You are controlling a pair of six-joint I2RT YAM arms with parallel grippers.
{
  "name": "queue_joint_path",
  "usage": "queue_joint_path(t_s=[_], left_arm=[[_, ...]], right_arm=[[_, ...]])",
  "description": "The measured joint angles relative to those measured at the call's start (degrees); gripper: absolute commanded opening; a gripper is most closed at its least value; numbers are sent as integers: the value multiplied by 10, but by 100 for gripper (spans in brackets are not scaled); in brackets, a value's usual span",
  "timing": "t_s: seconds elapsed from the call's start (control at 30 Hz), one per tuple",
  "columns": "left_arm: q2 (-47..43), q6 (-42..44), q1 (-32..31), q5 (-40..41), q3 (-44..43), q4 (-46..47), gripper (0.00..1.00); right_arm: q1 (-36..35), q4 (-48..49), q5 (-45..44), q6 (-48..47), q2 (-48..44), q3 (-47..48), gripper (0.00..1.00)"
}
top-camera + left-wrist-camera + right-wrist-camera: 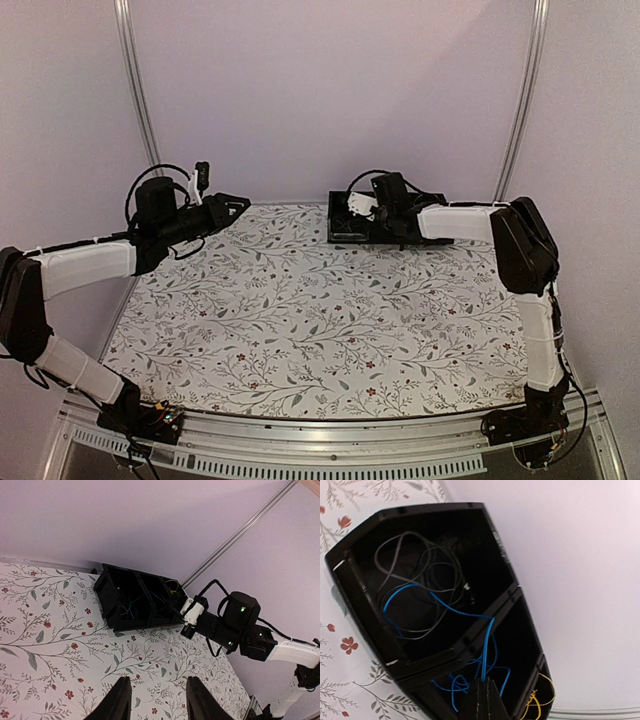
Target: Untangle the cables
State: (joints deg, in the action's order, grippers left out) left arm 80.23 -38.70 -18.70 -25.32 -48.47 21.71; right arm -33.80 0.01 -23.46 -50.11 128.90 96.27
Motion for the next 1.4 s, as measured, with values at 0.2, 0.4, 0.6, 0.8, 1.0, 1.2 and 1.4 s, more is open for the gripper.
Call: queue_joint_path(t_s=[0.2,0.4,0.6,0.8,1.0,1.2,1.4], left_arm=[[0,-4,0,0,2,2,39],[0,-4,0,0,4,2,38],[0,-6,0,-3,4,3,38],[3,-6,0,-6,4,3,38],[12,-8,0,-10,4,3,38],[16,-10,0,-11,5,3,39],[16,-10,0,-12,5,3,39]], right_arm=[[32,-23,29,30,-38,67,0],[68,-63,67,81,-42,103,0],[103,-109,115,127,-42,125,0],[123,-139,162,169,-40,138,0],[124,-171,214,200,-38,153,0],[123,-186,265,228,-38,190,0],[123,-195,293,250,-38,196,0]])
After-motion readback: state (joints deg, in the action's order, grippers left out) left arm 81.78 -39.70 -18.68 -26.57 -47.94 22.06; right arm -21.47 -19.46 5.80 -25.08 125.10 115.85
